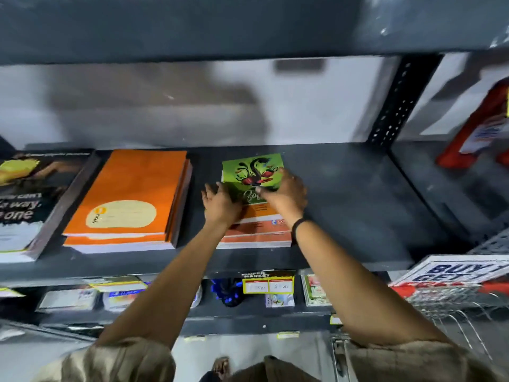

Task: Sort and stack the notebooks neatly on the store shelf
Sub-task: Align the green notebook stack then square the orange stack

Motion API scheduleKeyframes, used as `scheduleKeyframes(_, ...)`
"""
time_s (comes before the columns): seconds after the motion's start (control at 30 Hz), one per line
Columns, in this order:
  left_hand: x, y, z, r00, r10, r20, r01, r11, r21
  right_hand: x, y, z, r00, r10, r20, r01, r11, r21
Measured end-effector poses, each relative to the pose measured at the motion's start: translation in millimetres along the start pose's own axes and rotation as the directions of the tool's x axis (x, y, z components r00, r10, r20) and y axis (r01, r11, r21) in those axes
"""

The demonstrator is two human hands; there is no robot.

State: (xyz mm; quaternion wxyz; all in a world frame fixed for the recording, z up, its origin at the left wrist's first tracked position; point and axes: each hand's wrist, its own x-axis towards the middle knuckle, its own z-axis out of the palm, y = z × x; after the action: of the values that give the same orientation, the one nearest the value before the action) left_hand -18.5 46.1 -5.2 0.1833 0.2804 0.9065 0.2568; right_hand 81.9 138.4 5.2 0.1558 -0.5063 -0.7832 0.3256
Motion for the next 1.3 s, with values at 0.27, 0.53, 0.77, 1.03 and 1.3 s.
scheduleKeyframes(0.27,-34,-56,-31,0.912,0.253,0.324,-0.218,0.966,-0.14,-15,30,-36,0.845,-0.117,0.522,0.115,0.993,0.037)
scheduleKeyframes(0.53,-47,-43,-23,0.955,0.224,0.193,-0.21,0.974,-0.089,-19,33,-23,0.866,-0.047,0.498,0.137,0.98,-0.145)
scheduleKeyframes(0.77,-57,-55,-17,0.967,0.247,0.068,-0.243,0.968,-0.07,-36,35,-28,0.916,-0.03,0.4,0.153,0.948,-0.28)
scheduleKeyframes(1.03,-59,-58,-21,0.96,0.271,0.066,-0.27,0.962,-0.032,-57,32,-33,0.948,-0.09,0.305,0.201,0.913,-0.355)
scheduleKeyframes(1.3,-74,-68,-17,0.923,0.37,-0.104,-0.372,0.928,-0.005,-68,28,-35,0.968,-0.069,0.242,0.162,0.906,-0.391)
